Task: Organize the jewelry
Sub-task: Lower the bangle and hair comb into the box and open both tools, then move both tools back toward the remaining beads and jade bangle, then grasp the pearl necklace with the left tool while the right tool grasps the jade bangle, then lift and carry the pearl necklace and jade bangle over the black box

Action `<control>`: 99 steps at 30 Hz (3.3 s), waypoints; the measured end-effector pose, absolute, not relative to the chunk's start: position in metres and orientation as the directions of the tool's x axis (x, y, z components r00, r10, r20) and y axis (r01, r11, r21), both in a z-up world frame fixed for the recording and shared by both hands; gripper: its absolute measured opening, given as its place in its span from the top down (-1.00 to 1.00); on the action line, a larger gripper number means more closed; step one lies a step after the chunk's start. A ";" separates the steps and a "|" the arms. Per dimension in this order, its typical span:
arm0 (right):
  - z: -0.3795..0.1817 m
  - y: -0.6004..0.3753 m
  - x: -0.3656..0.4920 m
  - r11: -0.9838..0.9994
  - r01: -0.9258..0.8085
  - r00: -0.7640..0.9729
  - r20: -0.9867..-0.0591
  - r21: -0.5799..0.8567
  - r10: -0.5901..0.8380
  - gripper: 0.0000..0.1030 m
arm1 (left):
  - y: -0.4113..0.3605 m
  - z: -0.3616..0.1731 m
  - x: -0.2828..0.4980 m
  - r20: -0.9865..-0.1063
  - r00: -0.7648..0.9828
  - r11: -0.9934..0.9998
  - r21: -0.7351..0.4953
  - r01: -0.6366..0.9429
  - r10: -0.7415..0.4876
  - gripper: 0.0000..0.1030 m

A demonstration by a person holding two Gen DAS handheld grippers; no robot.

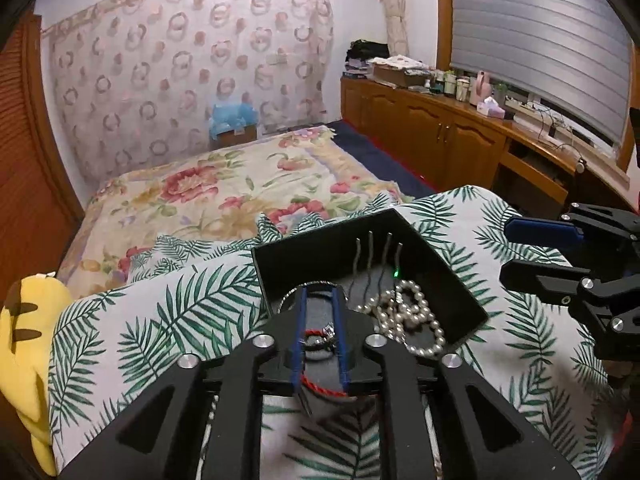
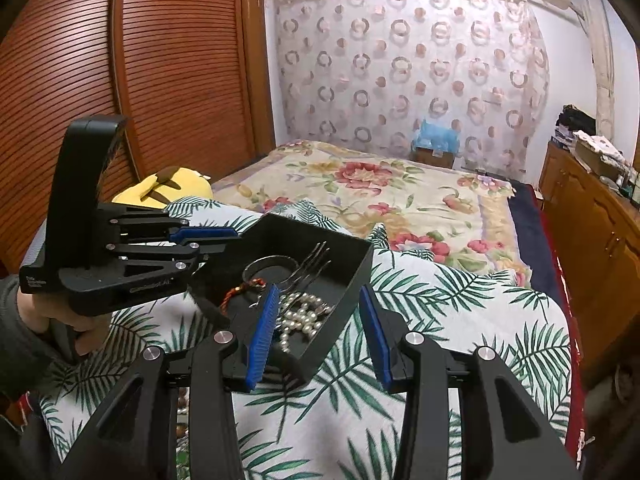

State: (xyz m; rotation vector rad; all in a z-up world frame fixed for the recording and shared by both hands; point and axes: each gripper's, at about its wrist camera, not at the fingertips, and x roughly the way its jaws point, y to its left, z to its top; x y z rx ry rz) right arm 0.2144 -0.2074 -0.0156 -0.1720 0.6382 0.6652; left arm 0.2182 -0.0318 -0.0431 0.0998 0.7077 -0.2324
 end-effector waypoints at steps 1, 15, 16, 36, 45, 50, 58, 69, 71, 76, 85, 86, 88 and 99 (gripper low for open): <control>-0.016 -0.207 0.210 0.781 -0.622 0.606 -0.602 0.049 0.520 0.14 | -0.032 -0.042 0.215 -0.652 0.737 0.969 0.011 0.245 -0.179 0.74; -0.035 -0.207 0.155 0.774 -0.629 0.567 -0.640 0.070 0.519 0.15 | -0.022 -0.037 0.150 -0.621 0.761 0.973 -0.010 0.231 -0.187 0.57; -0.037 -0.206 0.153 0.771 -0.633 0.558 -0.647 0.073 0.519 0.26 | -0.021 -0.039 0.145 -0.622 0.760 0.973 -0.014 0.230 -0.188 0.57; -0.094 -0.195 0.124 0.749 -0.659 0.434 -0.780 0.066 0.450 0.73 | -0.011 -0.077 0.092 -0.701 0.689 0.970 -0.018 0.241 -0.185 0.57; -0.095 -0.196 0.124 0.751 -0.658 0.448 -0.776 0.050 0.444 0.77 | -0.017 -0.088 0.099 -0.727 0.649 0.965 -0.067 0.255 -0.222 0.57; -0.095 -0.196 0.123 0.753 -0.657 0.454 -0.775 0.042 0.439 0.79 | -0.024 -0.093 0.110 -0.739 0.635 0.963 -0.070 0.259 -0.224 0.57; -0.095 -0.195 0.122 0.754 -0.657 0.462 -0.775 0.028 0.431 0.79 | -0.025 -0.097 0.119 -0.742 0.639 0.967 -0.051 0.250 -0.205 0.83; -0.095 -0.194 0.121 0.754 -0.657 0.464 -0.775 0.024 0.429 0.79 | -0.025 -0.067 0.105 -0.667 0.726 0.973 0.004 0.229 -0.168 0.92; -0.095 -0.194 0.121 0.754 -0.657 0.464 -0.775 0.024 0.429 0.79 | -0.024 -0.059 0.102 -0.648 0.743 0.974 0.004 0.227 -0.170 0.92; -0.095 -0.195 0.121 0.754 -0.656 0.461 -0.776 0.029 0.431 0.79 | -0.024 -0.040 0.095 -0.608 0.772 0.973 -0.004 0.229 -0.184 0.92; -0.094 -0.193 0.121 0.753 -0.657 0.467 -0.776 0.017 0.424 0.84 | -0.024 -0.010 0.090 -0.548 0.813 0.972 -0.005 0.234 -0.199 0.92; -0.094 -0.192 0.121 0.752 -0.659 0.469 -0.775 0.012 0.424 0.84 | -0.024 -0.007 0.090 -0.542 0.817 0.972 -0.002 0.235 -0.198 0.92; -0.092 -0.192 0.120 0.750 -0.661 0.483 -0.769 -0.006 0.420 0.85 | -0.024 0.000 0.090 -0.531 0.824 0.972 0.002 0.235 -0.198 0.92; -0.053 -0.201 0.127 0.769 -0.637 0.565 -0.708 -0.050 0.423 0.85 | -0.023 0.032 0.094 -0.483 0.853 0.971 0.019 0.237 -0.199 0.92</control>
